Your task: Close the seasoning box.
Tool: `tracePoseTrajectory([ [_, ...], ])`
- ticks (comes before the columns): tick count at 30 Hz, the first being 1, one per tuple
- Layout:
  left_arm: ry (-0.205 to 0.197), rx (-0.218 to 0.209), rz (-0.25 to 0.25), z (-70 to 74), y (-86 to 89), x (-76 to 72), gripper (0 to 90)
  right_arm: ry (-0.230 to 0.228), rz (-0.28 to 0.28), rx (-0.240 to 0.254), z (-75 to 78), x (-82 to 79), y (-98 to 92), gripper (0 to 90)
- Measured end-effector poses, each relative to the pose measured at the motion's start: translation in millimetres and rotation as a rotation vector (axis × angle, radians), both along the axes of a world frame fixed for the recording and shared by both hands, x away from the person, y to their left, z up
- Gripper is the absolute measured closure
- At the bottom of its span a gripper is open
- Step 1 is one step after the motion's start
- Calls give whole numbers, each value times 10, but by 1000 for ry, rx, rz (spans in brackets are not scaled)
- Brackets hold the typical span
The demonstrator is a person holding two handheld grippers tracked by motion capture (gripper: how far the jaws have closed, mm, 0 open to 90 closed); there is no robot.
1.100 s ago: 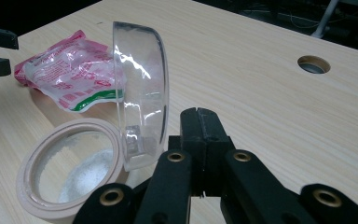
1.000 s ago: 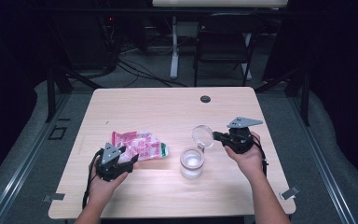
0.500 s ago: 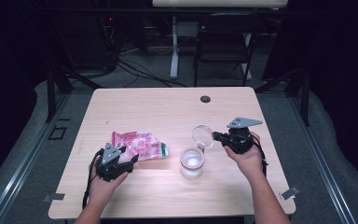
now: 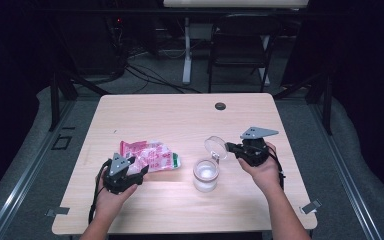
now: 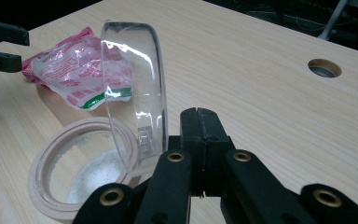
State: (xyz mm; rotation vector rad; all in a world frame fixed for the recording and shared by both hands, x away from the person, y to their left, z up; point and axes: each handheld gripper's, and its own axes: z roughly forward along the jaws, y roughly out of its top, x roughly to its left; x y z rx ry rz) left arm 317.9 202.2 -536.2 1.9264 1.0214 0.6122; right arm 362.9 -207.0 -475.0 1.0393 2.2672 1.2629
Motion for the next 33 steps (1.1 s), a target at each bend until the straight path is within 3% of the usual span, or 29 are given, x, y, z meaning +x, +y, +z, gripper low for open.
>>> tracePoseTrajectory([
  [33, -5, -15, -4, 6, -10, 25, 394, 5, 113, -12, -53, -124, 293, 900],
])
